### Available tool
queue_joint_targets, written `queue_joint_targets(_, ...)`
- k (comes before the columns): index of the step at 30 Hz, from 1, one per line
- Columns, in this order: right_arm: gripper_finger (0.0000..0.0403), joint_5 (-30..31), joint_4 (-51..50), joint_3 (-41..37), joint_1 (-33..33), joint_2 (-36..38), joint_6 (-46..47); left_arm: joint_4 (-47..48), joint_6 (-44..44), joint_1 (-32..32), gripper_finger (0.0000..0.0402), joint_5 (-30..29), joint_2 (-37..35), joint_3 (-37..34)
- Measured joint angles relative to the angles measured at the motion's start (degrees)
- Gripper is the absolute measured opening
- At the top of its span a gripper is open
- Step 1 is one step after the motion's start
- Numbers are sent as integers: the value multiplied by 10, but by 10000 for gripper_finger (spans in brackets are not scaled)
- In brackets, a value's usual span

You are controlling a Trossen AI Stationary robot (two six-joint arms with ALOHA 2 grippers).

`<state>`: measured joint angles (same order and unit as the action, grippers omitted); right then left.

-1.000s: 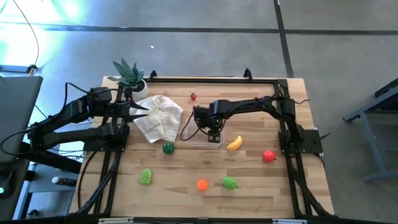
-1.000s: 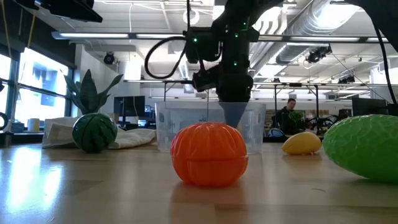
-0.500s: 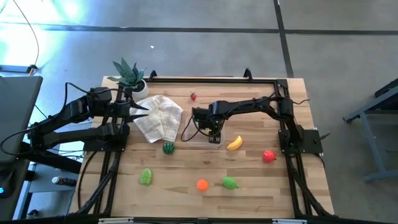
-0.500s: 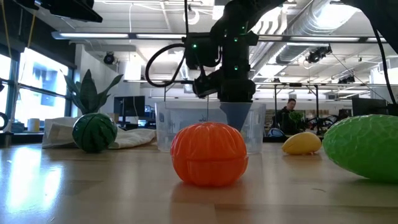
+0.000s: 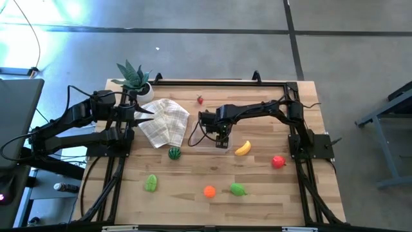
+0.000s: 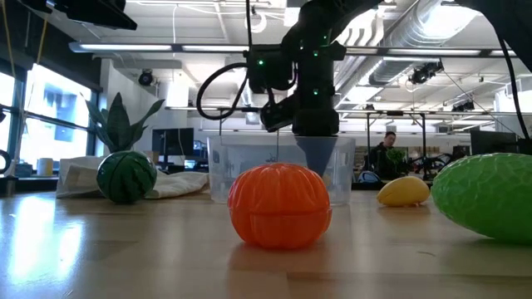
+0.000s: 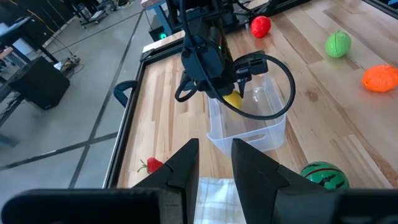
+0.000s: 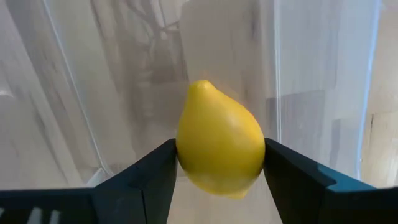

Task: Pick and placing Produce into tupperware
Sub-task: Put the yellow lemon into the transparent container

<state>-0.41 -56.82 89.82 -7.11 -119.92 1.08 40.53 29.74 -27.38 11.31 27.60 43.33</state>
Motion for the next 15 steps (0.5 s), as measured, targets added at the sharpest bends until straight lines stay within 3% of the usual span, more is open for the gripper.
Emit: queue_joint_targets(15, 225, -18, 8, 0, 4, 0, 4, 0, 0, 0, 85, 0, 0, 0)
